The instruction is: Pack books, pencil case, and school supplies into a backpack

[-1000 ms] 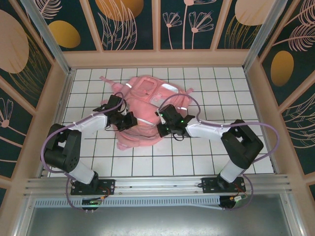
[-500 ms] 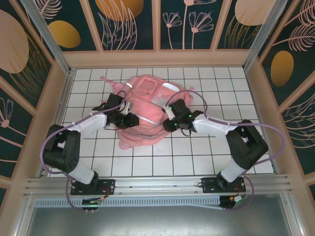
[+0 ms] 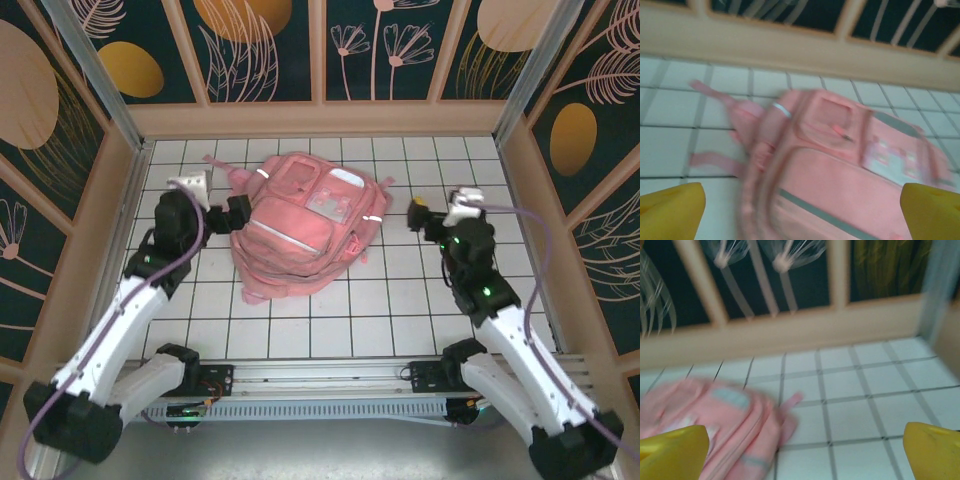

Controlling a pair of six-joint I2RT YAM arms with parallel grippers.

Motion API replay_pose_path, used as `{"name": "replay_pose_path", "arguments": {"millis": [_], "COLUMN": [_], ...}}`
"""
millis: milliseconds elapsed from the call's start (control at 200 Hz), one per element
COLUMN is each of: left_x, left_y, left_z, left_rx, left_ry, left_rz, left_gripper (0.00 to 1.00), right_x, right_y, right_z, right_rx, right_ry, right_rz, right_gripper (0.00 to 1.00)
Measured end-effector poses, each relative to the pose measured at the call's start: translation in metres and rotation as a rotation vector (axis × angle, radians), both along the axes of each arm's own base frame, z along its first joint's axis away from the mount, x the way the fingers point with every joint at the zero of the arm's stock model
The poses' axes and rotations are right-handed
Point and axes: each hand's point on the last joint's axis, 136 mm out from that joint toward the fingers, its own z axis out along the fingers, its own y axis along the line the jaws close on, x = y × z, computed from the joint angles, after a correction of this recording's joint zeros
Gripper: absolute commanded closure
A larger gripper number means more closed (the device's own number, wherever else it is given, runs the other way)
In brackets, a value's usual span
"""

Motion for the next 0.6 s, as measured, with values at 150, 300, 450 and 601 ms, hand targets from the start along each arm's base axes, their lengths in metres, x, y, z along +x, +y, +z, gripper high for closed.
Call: {"name": "replay_pose_path", "arguments": {"millis": [150, 300, 450, 601], "left_x": [-0.009, -0.018, -0.005, 0.01], "left_y": [0.034, 0.054, 0.064, 0.061], "left_z": [-0.075, -0.128, -0.118, -0.12], "left_rx": [0.194, 0.377, 0.403, 0.383], "left_ry": [-0.062, -0.058, -0.137, -0.177], "left_rz": [0.097, 0.115, 0.16, 0.153], "left_gripper": [0.01, 0.01, 0.01, 0.01], "right_x": [-0.008, -0.009, -0.01, 0.008], "right_y": [-0.045, -0.074, -0.082, -0.078], "right_z": [-0.039, -0.099, -0.144, -0.148], "right_rx": [-0.052, -0.05, -0.006, 0.02], "right_ry": [-0.06, 0.013, 0.021, -0.017], "right_rz": [-0.135, -0.212, -0.183, -0.124], "right_gripper": [0.01, 0.01, 0.01, 0.01]}}
